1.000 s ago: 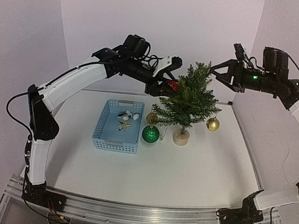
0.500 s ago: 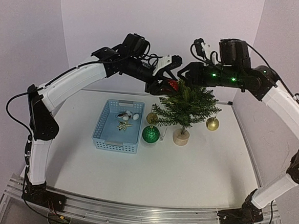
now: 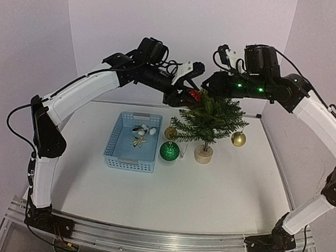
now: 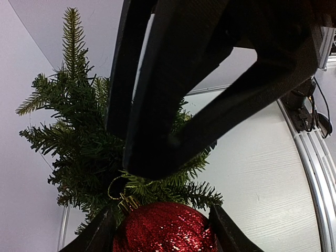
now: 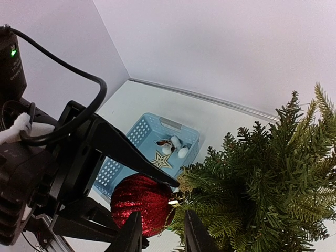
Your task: Decorate the small christmas tree
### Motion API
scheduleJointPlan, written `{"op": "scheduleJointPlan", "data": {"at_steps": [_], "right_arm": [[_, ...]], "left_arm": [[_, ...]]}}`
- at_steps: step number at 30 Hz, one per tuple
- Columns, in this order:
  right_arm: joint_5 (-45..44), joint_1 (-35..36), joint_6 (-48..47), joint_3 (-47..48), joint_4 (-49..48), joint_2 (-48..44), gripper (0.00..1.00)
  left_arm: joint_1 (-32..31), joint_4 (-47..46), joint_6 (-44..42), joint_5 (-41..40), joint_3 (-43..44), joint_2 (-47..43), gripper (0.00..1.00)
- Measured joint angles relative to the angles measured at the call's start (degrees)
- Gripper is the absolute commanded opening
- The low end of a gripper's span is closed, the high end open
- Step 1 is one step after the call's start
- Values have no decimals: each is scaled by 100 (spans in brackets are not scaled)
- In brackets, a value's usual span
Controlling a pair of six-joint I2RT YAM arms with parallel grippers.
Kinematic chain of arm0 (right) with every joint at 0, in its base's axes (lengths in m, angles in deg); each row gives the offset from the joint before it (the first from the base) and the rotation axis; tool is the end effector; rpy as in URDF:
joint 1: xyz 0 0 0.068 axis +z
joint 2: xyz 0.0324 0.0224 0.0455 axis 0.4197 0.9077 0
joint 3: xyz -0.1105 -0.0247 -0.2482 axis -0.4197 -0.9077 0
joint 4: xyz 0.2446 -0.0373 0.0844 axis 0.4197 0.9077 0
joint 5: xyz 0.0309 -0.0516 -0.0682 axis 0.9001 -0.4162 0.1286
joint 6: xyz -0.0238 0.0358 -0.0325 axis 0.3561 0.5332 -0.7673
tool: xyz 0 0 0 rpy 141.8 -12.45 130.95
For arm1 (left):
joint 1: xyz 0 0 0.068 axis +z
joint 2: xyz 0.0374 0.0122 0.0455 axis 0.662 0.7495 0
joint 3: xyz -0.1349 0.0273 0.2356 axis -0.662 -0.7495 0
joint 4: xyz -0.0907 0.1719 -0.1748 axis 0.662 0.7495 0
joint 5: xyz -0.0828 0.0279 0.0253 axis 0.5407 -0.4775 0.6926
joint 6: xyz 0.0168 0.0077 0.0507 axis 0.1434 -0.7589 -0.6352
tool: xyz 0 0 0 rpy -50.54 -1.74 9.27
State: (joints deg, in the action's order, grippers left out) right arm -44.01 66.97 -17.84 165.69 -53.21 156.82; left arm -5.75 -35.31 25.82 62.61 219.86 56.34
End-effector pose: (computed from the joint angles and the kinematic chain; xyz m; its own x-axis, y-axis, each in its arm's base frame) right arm 0.2460 0.2189 0.4587 -0.3945 -0.0464 -0.9177 -0.5352 0.8234 0.1885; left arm 0.3017 -0.3555 0.4119 0.2982 0.3866 -0.8727 0.9508 -0.0392 0.3074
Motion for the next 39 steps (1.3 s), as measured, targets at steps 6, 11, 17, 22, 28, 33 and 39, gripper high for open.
{"op": "scheduleJointPlan", "data": {"at_steps": [6,11,17,22,28,33,39], "right_arm": [[161,0,16,-35,-2,-57,25],[196,0,15,-130,1,-62,19],[191,0,16,-144,2,-61,8],[193,0,20,-144,2,-60,9],[193,0,21,-144,2,-60,15],[191,0,17,-144,2,-60,18],[195,0,17,-144,2,-57,16]], "left_arm": [[0,0,14,0,2,0,42],[0,0,15,1,2,0,42],[0,0,14,2,2,0,42],[0,0,13,2,2,0,42],[0,0,13,2,2,0,42],[0,0,13,3,2,0,42],[0,0,13,7,2,0,42]]}}
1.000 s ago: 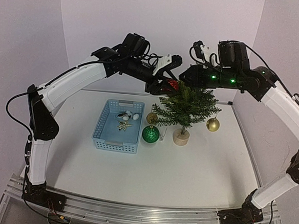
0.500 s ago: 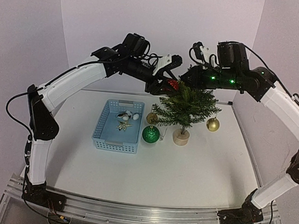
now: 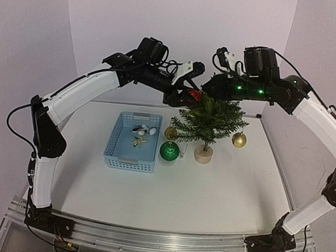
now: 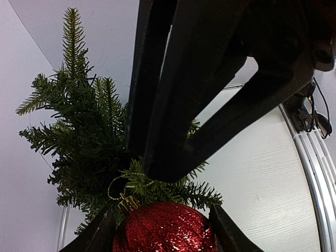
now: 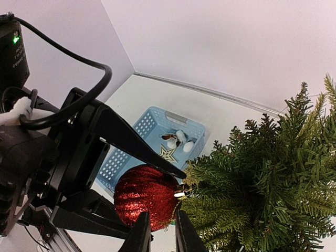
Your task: Decorate the small christmas tree
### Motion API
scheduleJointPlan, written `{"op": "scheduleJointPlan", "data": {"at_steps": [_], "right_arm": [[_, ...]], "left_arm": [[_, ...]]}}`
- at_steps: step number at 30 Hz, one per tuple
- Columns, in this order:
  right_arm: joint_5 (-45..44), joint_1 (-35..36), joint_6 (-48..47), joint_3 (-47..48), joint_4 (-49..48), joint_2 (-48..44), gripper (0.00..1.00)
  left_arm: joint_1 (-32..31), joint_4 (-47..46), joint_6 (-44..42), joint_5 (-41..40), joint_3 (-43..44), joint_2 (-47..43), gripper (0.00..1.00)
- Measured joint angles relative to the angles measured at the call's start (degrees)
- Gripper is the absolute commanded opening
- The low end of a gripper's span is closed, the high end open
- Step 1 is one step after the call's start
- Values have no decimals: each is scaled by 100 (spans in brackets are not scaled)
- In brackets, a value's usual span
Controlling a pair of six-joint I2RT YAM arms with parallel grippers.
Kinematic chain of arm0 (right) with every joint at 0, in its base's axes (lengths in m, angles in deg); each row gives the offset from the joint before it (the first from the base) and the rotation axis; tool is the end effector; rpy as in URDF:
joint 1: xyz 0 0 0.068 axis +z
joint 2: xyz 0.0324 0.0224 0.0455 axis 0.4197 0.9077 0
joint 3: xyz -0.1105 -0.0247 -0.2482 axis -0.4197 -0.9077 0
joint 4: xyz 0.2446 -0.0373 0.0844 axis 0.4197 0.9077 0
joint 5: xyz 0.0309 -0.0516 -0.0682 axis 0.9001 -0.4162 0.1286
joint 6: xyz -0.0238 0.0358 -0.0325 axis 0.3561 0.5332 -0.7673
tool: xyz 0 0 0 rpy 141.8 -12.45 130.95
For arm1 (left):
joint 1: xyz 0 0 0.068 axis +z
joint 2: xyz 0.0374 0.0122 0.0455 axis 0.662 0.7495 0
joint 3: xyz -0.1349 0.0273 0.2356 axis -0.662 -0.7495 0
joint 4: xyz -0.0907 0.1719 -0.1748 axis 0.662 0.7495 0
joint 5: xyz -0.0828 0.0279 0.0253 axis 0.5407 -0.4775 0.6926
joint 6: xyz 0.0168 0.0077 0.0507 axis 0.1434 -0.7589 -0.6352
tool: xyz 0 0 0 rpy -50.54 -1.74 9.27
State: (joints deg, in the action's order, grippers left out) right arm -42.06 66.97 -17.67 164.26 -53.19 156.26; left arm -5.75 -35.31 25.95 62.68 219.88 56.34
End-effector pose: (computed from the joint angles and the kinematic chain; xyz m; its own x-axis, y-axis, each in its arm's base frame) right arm 0.2443 0.2189 0.4536 -0.4125 -0.0580 -0.9091 -0.5561 0.8065 0.2008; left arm 0.3016 -0.3555 0.4120 0.2963 0.3858 -0.8737 0.9514 -0.0392 0.3053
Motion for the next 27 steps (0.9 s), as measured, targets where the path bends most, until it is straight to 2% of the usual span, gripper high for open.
{"op": "scheduleJointPlan", "data": {"at_steps": [4,10,19,27], "right_arm": [[1,0,4,0,0,28,13],[-2,0,3,0,2,82,0],[-60,0,0,0,2,84,0],[-618,0,-40,168,13,82,0]], "left_arm": [[0,0,0,0,0,0,42],[0,2,-2,0,0,0,42],[0,2,-2,0,0,0,41],[0,-2,-85,-7,187,-2,41]]}}
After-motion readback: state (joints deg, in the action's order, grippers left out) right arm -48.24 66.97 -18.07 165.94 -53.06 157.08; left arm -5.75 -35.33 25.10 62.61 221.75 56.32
